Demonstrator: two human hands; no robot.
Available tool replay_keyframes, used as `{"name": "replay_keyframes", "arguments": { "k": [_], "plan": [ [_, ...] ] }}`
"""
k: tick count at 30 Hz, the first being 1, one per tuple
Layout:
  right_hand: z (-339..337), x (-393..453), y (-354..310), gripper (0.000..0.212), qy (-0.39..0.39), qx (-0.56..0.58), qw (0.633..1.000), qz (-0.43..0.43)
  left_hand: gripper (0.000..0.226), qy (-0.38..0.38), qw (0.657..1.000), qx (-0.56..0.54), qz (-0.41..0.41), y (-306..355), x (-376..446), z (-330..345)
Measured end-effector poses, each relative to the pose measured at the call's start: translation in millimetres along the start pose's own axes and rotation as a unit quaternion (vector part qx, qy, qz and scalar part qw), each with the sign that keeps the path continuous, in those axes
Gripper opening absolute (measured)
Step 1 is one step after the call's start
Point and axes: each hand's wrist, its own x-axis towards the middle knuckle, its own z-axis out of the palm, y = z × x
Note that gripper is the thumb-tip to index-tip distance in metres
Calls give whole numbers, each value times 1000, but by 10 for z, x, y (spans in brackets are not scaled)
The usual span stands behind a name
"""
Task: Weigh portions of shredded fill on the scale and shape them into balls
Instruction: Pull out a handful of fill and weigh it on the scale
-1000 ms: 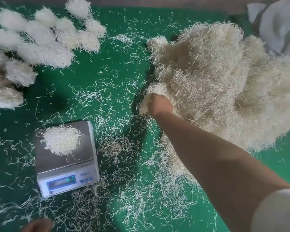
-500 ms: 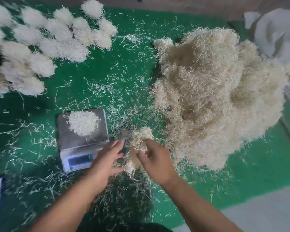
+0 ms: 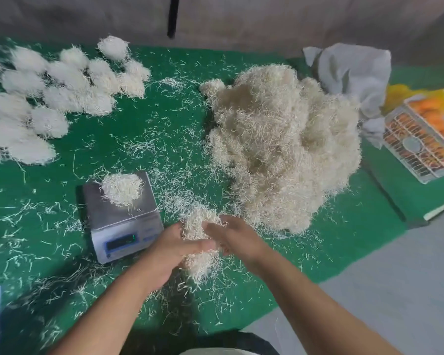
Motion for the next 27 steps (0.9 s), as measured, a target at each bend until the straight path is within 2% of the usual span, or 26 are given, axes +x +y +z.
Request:
{"name": "replay_keyframes", "arguments": {
  "k": [2, 4, 7, 9, 13, 15, 17, 18, 20, 22, 25, 27],
  "plan": [
    [5, -160, -12, 117, -27, 26, 999, 1, 171, -1, 998, 59, 7, 21, -87, -5],
    [61, -277, -15, 128, -30, 56, 998, -6, 156, -5, 993, 120, 16, 13, -171, 36],
    [197, -325, 28, 118, 58, 106, 992, -26, 122, 25, 979, 192, 67, -105, -302, 67],
    [244, -341, 49, 112, 108, 124, 986, -34, 110, 48, 972, 215, 80, -157, -382, 30],
    [308, -391, 55, 115, 106, 198, 973, -56, 94, 52, 955, 288, 42, -252, -538, -76],
    [362, -350, 58, 111, 96, 248, 962, -64, 63, 62, 935, 349, 25, -271, -613, -93],
    [416, -307, 62, 108, 90, 261, 958, -77, 44, 94, 933, 347, 30, -297, -671, -95],
    [429, -288, 75, 102, 83, 259, 959, -75, 44, 113, 935, 335, 38, -312, -681, -97],
    [426, -243, 108, 74, 64, 239, 967, -57, 44, 163, 941, 293, 53, -320, -701, -97],
    [368, -223, 111, 59, 50, 232, 971, -35, 58, 213, 948, 229, 64, -308, -736, -68],
    [173, -184, 140, 73, 73, 249, 966, -12, 78, 260, 951, 153, 59, -307, -795, 17],
    [13, -209, 172, 68, 76, 276, 958, 0, 72, 282, 949, 136, 41, -325, -797, 109]
  ]
}}
